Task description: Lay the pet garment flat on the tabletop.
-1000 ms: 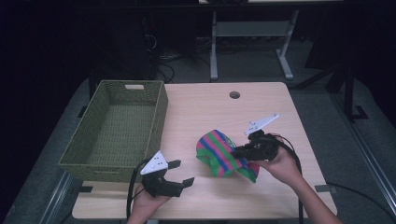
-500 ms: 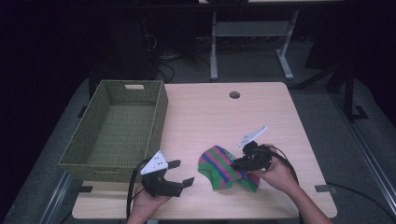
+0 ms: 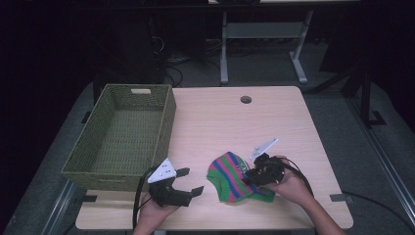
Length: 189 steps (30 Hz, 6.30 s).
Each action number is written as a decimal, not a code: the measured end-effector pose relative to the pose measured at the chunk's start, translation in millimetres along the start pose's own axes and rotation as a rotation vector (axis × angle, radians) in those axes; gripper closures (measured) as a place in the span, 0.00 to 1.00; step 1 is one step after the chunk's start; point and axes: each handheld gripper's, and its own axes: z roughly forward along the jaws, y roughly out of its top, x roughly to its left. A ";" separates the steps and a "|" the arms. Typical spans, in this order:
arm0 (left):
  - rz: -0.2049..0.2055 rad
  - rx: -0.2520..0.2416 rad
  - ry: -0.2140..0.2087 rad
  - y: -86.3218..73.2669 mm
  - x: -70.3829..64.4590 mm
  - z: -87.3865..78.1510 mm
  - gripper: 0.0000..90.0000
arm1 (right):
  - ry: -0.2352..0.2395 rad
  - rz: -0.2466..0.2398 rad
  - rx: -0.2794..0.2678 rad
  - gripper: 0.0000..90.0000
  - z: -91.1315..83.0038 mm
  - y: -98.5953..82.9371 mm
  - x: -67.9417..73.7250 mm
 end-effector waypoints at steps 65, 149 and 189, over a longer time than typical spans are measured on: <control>-0.018 0.006 -0.029 0.2 -0.2 4.5 0.19 | 0.017 -0.251 0.019 0.93 34.1 20.8 67.4; 0.081 -0.103 -0.151 53.8 4.9 29.3 0.91 | 0.032 -0.154 -0.278 0.94 -109.2 27.0 37.3; 0.017 -0.036 -0.063 84.5 44.4 89.4 0.91 | -0.031 -0.037 -0.226 0.93 -93.7 38.2 -35.0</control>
